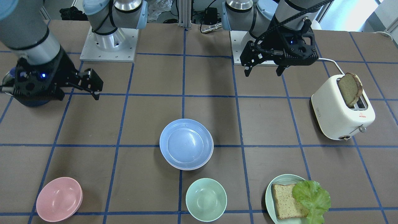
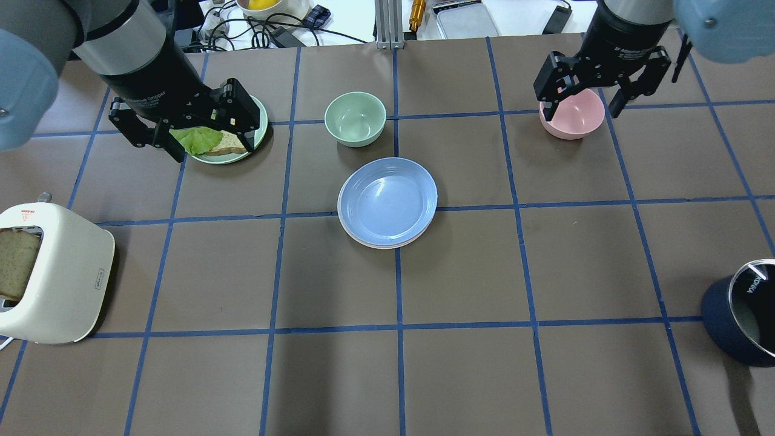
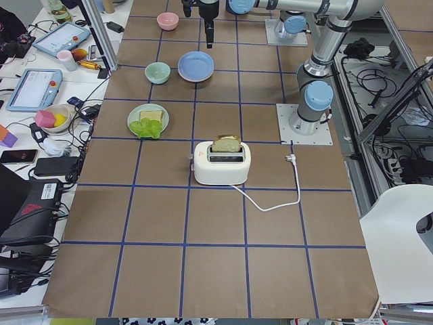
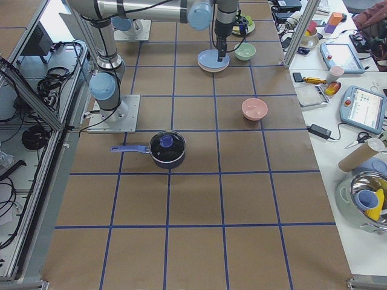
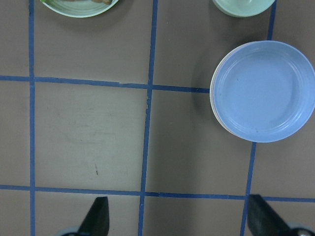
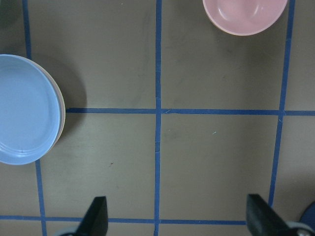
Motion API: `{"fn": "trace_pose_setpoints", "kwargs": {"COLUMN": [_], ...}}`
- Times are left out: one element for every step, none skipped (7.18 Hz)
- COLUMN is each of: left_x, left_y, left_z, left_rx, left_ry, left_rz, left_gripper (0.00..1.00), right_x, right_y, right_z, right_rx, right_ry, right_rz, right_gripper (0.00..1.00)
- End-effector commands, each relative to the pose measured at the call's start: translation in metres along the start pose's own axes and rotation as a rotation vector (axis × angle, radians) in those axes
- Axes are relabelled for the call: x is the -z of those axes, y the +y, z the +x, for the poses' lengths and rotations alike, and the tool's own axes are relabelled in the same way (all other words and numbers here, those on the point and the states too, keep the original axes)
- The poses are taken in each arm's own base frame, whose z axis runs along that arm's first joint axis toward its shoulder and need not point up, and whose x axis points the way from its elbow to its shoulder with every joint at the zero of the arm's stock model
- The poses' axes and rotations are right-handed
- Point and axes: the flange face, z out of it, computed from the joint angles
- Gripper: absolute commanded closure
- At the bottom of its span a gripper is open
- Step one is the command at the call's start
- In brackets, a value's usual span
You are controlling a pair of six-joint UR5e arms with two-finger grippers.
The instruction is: Stack three plates with pink and blue
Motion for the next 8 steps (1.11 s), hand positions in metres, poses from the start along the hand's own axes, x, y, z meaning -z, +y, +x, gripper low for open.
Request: {"fn": "trace_pose_setpoints", "kwargs": {"left_x": [-0.001,-0.001,-0.001,-0.001,-0.001,-0.001,0.0,-0.002], "left_y": [0.0,-0.001,0.0,0.0,-0.001,-0.001,-0.001,-0.001], "left_z": [-0.001,-0.001,0.0,0.0,-0.001,-0.001,-0.001,0.0], "left_rx": [0.0,0.001,0.003,0.003,0.003,0.003,0.006,0.006], "left_ry": [-0.001,-0.001,0.0,0.002,-0.001,-0.003,0.003,0.006], "left_rz": [-0.002,-0.002,-0.002,-0.003,-0.002,-0.002,-0.001,-0.004], "left_gripper": [0.0,0.0,0.0,0.0,0.0,0.0,0.0,0.0], "right_x": [0.023,0.018,0.014,0.002,0.006,0.011,0.01,0.009], "right_y": [0.034,0.031,0.031,0.032,0.023,0.017,0.017,0.018], "right_z": [-0.012,-0.025,-0.032,-0.037,-0.037,-0.037,-0.037,-0.037], "right_rx": [-0.006,0.017,-0.051,-0.042,-0.04,-0.041,-0.049,-0.049], "right_ry": [0.01,0.01,0.005,0.004,-0.001,0.005,0.003,0.007], "right_rz": [0.044,0.038,0.038,0.018,0.081,0.146,0.145,0.136], "right_gripper": [0.0,0.0,0.0,0.0,0.0,0.0,0.0,0.0]}}
